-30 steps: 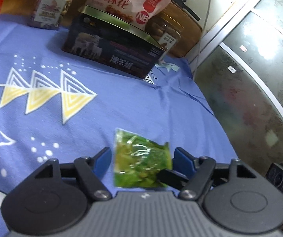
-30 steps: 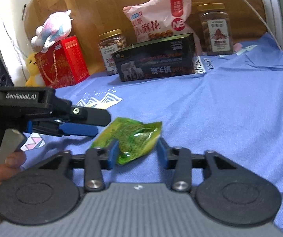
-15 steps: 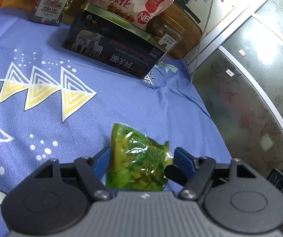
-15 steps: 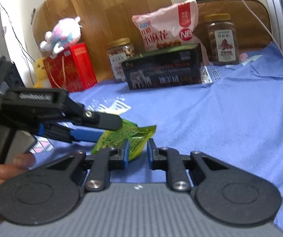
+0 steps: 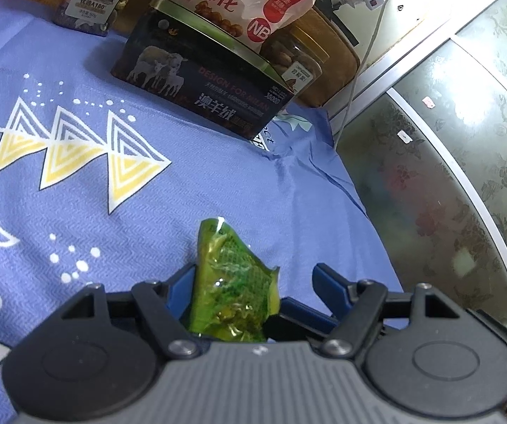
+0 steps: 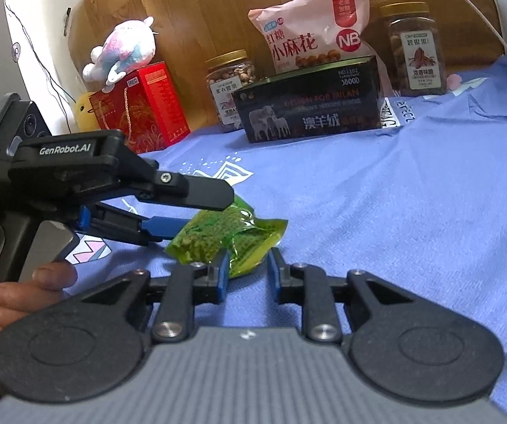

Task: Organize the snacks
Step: 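Close the left gripper on the green snack bag and lift it, then carry the green snack bag into the black tin and open the left gripper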

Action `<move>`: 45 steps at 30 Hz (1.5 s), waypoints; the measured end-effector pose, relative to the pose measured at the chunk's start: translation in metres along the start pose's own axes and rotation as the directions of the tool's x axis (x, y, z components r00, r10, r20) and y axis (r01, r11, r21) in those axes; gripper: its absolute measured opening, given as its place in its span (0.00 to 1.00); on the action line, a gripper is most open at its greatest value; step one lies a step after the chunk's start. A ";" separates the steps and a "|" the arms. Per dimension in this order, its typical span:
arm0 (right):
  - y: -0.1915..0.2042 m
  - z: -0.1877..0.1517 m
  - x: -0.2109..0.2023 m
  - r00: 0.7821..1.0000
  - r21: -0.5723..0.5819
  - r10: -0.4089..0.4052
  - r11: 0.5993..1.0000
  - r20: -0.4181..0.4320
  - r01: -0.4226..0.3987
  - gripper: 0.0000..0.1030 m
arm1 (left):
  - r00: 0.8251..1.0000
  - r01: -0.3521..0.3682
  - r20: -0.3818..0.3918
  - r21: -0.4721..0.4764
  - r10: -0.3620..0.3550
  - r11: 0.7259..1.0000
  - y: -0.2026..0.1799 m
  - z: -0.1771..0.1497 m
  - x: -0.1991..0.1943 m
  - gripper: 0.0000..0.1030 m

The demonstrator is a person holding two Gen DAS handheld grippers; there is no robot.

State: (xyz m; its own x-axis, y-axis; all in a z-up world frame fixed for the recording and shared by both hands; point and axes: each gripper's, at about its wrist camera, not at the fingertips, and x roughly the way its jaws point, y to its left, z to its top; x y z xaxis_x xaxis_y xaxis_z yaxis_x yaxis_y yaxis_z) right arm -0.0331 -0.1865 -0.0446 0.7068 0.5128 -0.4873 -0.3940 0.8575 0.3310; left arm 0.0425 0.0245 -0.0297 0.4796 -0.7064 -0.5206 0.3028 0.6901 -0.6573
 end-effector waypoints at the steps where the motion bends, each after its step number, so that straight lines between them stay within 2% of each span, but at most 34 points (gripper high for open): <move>1: 0.000 0.000 0.000 1.000 -0.001 0.002 1.000 0.000 -0.002 0.28 | 1.000 -0.001 0.001 0.000 0.001 1.000 0.000 0.000 0.000 0.70; 5: 0.001 0.000 0.002 1.000 -0.007 0.005 1.000 -0.009 -0.005 0.33 | 1.000 0.007 -0.010 0.003 -0.007 1.000 -0.002 -0.001 0.001 0.63; 10: 0.001 -0.001 0.001 1.000 -0.008 0.003 1.000 -0.007 -0.004 0.34 | 1.000 -0.007 -0.028 0.021 0.008 1.000 -0.003 -0.003 0.005 0.33; 11: 0.001 -0.001 0.001 1.000 -0.008 0.004 1.000 -0.005 -0.004 0.34 | 0.999 -0.021 -0.025 0.023 0.021 1.000 -0.003 -0.003 0.006 0.21; 13: 0.000 -0.001 0.001 1.000 -0.005 0.011 1.000 -0.006 -0.011 0.38 | 0.999 -0.021 -0.025 0.012 0.022 1.000 -0.001 -0.002 0.006 0.19; 15: 0.002 -0.002 0.001 0.999 -0.016 0.034 0.999 -0.009 -0.035 0.48 | 1.000 -0.020 -0.024 0.007 0.020 1.000 0.000 -0.002 0.006 0.19; 17: 0.008 -0.003 0.002 0.998 -0.063 0.053 0.997 -0.016 -0.054 0.67 | 0.999 -0.021 -0.026 0.007 0.021 1.000 0.001 -0.001 0.007 0.19; 19: 0.020 -0.007 0.004 0.999 -0.148 0.030 0.988 -0.021 -0.033 0.73 | 0.999 -0.019 -0.029 0.006 0.020 1.000 0.001 -0.001 0.007 0.19; 22: 0.032 -0.011 0.007 1.000 -0.246 -0.027 0.969 -0.015 0.022 0.73 | 0.999 -0.019 -0.030 0.006 0.019 1.000 0.001 -0.001 0.007 0.19; 26: 0.029 -0.008 0.009 0.999 -0.231 -0.044 0.972 -0.013 0.039 0.70 | 1.000 -0.005 -0.029 0.026 0.006 1.000 -0.005 -0.001 0.004 0.17; 27: 0.028 -0.007 0.009 0.998 -0.228 -0.055 0.972 -0.008 0.052 0.68 | 1.000 -0.004 -0.027 0.037 0.005 0.999 -0.007 -0.001 0.003 0.17; 29: 0.025 -0.007 0.009 0.997 -0.232 -0.081 0.970 0.003 0.079 0.55 | 1.000 0.002 -0.024 0.049 0.000 0.999 -0.011 -0.002 0.002 0.17; 34: 0.029 -0.010 0.006 0.997 -0.255 -0.073 0.964 0.030 0.078 0.42 | 1.000 -0.003 -0.022 0.068 0.004 0.998 -0.017 -0.002 0.003 0.17; 45: 0.032 -0.012 0.002 0.993 -0.286 -0.090 0.952 0.077 0.108 0.40 | 1.000 0.004 -0.012 0.074 -0.003 0.997 -0.020 -0.001 0.001 0.17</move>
State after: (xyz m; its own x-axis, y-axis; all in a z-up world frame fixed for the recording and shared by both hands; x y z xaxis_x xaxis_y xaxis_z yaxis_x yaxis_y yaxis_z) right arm -0.0512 -0.1571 -0.0446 0.7824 0.4292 -0.4513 -0.4666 0.8839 0.0318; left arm 0.0362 0.0105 -0.0176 0.4691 -0.7102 -0.5250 0.3647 0.6972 -0.6172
